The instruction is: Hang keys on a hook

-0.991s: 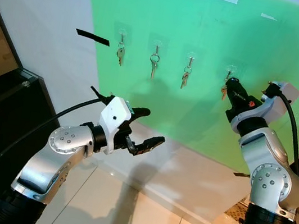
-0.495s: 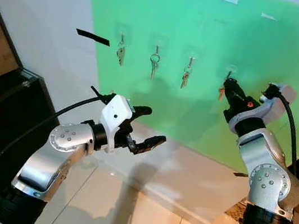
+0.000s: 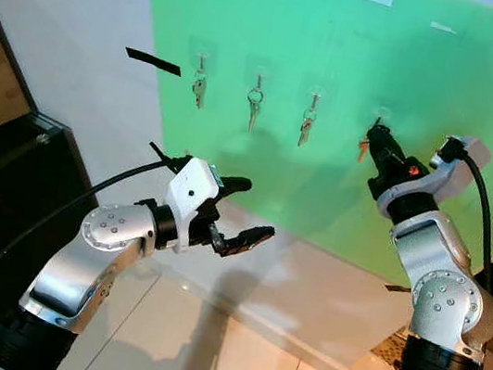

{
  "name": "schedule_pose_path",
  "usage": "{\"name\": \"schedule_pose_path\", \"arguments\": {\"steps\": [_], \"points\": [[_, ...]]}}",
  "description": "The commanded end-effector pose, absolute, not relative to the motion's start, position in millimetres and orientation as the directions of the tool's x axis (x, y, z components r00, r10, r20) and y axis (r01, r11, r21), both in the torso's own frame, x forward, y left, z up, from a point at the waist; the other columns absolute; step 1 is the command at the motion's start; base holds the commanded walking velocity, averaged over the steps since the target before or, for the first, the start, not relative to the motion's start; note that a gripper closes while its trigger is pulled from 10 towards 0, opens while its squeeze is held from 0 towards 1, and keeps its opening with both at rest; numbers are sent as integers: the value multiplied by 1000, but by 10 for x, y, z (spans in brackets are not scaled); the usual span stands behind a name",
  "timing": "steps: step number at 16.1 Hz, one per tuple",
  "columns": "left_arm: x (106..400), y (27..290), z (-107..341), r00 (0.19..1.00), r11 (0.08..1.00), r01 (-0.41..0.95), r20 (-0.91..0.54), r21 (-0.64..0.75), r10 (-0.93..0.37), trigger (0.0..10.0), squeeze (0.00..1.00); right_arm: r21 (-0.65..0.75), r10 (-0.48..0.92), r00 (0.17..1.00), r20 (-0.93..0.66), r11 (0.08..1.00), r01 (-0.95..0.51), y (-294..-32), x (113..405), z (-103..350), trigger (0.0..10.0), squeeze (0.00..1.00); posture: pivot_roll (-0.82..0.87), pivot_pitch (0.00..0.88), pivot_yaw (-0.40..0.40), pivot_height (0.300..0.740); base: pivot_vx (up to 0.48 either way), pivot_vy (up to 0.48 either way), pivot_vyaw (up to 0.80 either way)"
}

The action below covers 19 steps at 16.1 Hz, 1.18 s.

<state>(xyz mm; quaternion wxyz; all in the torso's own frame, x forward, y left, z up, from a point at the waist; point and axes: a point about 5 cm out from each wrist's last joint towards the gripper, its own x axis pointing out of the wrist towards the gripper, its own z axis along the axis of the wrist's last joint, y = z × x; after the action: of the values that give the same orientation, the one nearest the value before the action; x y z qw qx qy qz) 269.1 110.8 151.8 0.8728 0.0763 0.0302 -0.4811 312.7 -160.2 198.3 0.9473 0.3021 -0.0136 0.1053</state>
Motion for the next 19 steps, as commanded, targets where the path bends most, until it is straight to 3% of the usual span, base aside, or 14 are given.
{"name": "schedule_pose_path", "arguments": {"steps": [1, 6, 19], "points": [[2689, 1089, 1571, 522, 508, 852, -127, 125, -844, 10000, 0, 565, 215, 968, 128, 787, -250, -1564, 3127, 2088, 10000, 0, -31, 0, 20, 740, 0, 0, 0], [2695, 1089, 1577, 517, 503, 855, -129, 126, -846, 10000, 0, 585, 222, 966, 135, 769, -259, -1531, 3158, 2105, 10000, 0, -28, 0, 20, 740, 0, 0, 0], [2691, 1088, 1584, 509, 494, 860, -132, 131, -851, 10000, 0, 608, -10, 1000, -3, 794, 10, -1800, 3277, 1830, 10000, 0, -20, 0, 21, 740, 0, 0, 0]]}}
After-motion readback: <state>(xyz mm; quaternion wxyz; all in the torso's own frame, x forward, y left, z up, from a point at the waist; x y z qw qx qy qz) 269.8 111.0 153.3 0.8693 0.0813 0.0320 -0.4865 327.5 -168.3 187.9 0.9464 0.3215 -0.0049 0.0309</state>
